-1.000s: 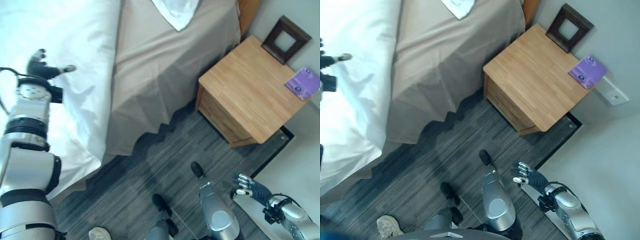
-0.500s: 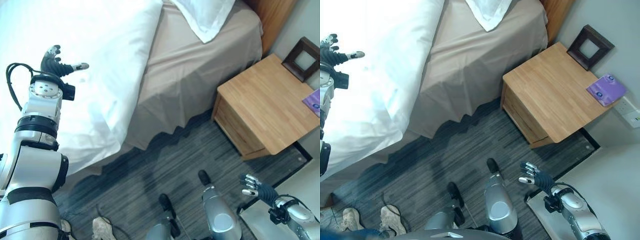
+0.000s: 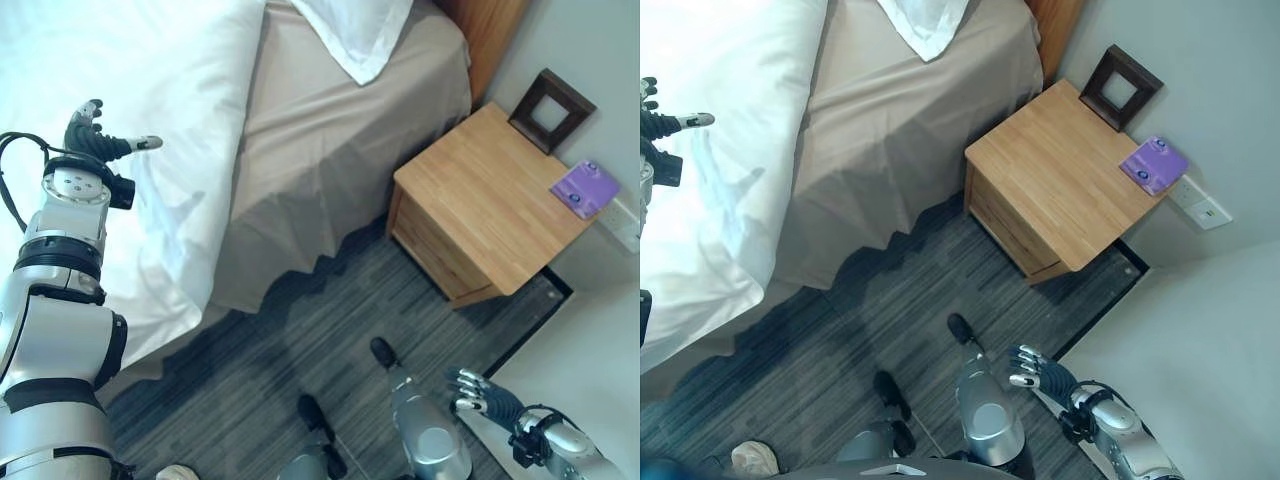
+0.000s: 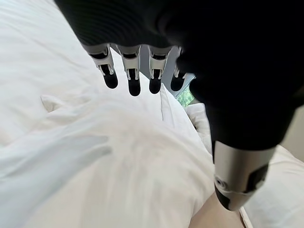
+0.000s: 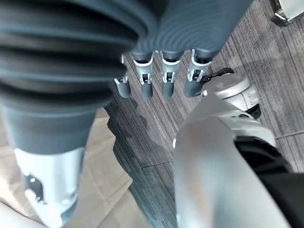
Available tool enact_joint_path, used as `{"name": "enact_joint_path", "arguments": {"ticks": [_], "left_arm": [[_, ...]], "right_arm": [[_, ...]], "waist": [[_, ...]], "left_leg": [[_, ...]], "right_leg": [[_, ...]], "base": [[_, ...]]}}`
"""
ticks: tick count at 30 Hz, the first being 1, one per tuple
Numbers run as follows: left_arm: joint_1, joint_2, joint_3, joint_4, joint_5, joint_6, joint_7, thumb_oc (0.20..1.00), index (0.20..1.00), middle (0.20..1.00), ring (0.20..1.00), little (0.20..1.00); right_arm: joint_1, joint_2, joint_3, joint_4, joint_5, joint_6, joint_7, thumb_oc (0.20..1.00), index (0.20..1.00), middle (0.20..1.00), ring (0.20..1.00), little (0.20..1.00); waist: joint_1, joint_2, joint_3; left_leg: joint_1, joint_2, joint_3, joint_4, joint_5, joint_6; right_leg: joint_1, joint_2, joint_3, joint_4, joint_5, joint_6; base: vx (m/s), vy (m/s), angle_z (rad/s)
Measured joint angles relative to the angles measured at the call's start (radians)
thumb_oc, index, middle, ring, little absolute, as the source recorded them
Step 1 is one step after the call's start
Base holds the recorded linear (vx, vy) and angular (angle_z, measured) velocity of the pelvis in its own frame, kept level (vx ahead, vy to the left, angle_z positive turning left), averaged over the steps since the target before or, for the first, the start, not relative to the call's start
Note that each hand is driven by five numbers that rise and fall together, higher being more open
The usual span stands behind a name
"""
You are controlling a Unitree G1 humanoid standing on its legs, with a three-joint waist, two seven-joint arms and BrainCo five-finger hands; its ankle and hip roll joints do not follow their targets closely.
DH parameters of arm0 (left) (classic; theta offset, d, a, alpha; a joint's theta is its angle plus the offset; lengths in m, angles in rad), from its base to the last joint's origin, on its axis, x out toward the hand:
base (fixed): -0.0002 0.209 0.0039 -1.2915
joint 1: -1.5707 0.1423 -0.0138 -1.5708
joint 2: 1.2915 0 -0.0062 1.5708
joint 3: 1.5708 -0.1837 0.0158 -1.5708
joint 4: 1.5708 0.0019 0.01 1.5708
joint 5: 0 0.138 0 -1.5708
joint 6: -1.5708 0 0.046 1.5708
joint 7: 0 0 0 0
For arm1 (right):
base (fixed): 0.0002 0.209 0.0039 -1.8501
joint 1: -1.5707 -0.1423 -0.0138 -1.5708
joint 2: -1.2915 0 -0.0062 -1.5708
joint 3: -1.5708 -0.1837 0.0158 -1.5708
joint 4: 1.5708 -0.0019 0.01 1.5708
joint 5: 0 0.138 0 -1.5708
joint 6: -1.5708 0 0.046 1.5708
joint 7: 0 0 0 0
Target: Making the bed.
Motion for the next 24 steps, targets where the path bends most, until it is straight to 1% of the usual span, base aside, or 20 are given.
{"name": "enact_joint_path", "arguments": {"ticks": [4,7,9,12,14,16,20,22,24], "left_arm": [[0.004,-0.003,0.001,-0.037,-0.004,-0.002,0.000,1.000,1.000,1.000,1.000,1.000],[0.004,-0.001,0.005,-0.037,-0.009,-0.003,0.000,1.000,1.000,1.000,1.000,1.000],[0.004,0.000,0.006,-0.038,-0.010,-0.007,0.000,1.000,1.000,1.000,1.000,1.000],[0.004,0.000,0.006,-0.037,-0.009,-0.012,0.000,1.000,1.000,1.000,1.000,1.000],[0.000,0.000,0.004,-0.037,-0.010,-0.015,0.000,1.000,1.000,1.000,1.000,1.000],[-0.007,-0.002,0.001,-0.024,-0.008,-0.018,-0.001,1.000,1.000,1.000,1.000,1.000],[-0.010,-0.006,-0.008,-0.015,-0.009,-0.018,-0.001,1.000,1.000,1.000,1.000,1.000],[-0.036,-0.005,-0.014,0.008,-0.008,-0.018,0.000,1.000,1.000,1.000,1.000,1.000],[-0.053,-0.005,-0.016,0.015,-0.006,-0.017,0.002,1.000,1.000,1.000,1.000,1.000]], "right_arm": [[-0.020,-0.006,0.008,-0.007,0.000,0.000,0.003,1.000,1.000,1.000,1.000,1.000],[-0.033,-0.030,0.035,-0.012,-0.011,0.000,0.018,1.000,1.000,1.000,1.000,1.000],[-0.035,-0.040,0.031,-0.008,-0.013,-0.001,0.022,1.000,1.000,1.000,1.000,1.000],[-0.021,-0.040,0.009,-0.003,-0.013,-0.001,0.021,1.000,1.000,1.000,1.000,1.000],[-0.003,-0.039,-0.028,0.002,-0.011,-0.006,0.020,1.000,1.000,1.000,1.000,1.000],[0.007,-0.040,-0.052,0.031,-0.010,-0.006,0.016,1.000,1.000,1.000,1.000,1.000],[0.028,-0.040,-0.046,0.039,-0.009,-0.004,0.016,1.000,1.000,1.000,1.000,1.000],[0.047,-0.040,-0.045,0.039,-0.002,-0.006,0.016,1.000,1.000,1.000,1.000,1.000],[0.050,-0.040,-0.039,0.039,-0.002,-0.001,0.016,1.000,1.000,1.000,1.000,1.000]], "waist": [[0.006,0.002,0.000],[0.027,0.005,-0.001],[0.046,0.015,-0.006],[0.046,0.029,-0.011],[0.037,0.041,-0.015],[0.012,0.052,-0.014],[-0.005,0.056,-0.012],[-0.010,0.063,-0.008],[-0.010,0.069,-0.001]], "left_leg": [[0.025,0.007,-0.003,0.000,0.001,0.000],[0.061,0.022,0.011,0.000,-0.002,-0.004],[0.068,0.032,0.026,0.000,-0.009,-0.012],[0.063,0.042,0.022,-0.006,-0.014,-0.011],[0.043,0.046,0.014,-0.006,-0.014,-0.011],[0.010,0.039,-0.006,-0.006,-0.013,-0.011],[-0.004,0.035,-0.011,-0.006,-0.007,-0.009],[-0.022,0.028,-0.014,-0.006,-0.006,-0.012],[-0.035,0.021,-0.024,-0.006,-0.003,-0.008]], "right_leg": [[0.025,0.007,-0.006,0.000,-0.001,0.000],[0.050,0.025,0.001,0.006,-0.006,-0.005],[0.048,0.037,0.012,0.007,-0.014,-0.011],[0.044,0.044,0.010,0.007,-0.014,-0.017],[0.023,0.044,-0.001,0.008,-0.013,-0.018],[-0.003,0.036,-0.010,0.004,-0.004,-0.020],[-0.013,0.033,-0.012,-0.004,0.001,-0.020],[-0.025,0.025,-0.012,-0.012,0.002,-0.019],[-0.035,0.021,-0.017,-0.015,0.011,-0.008]], "base": [[-0.01,-0.105,0.02],[-0.02,-0.130,-0.13],[-0.03,-0.097,-0.22],[-0.02,-0.004,-0.08],[-0.02,0.067,0.00],[0.02,0.056,0.13],[0.03,0.044,0.01],[0.01,0.041,0.04],[0.01,0.058,0.08]]}}
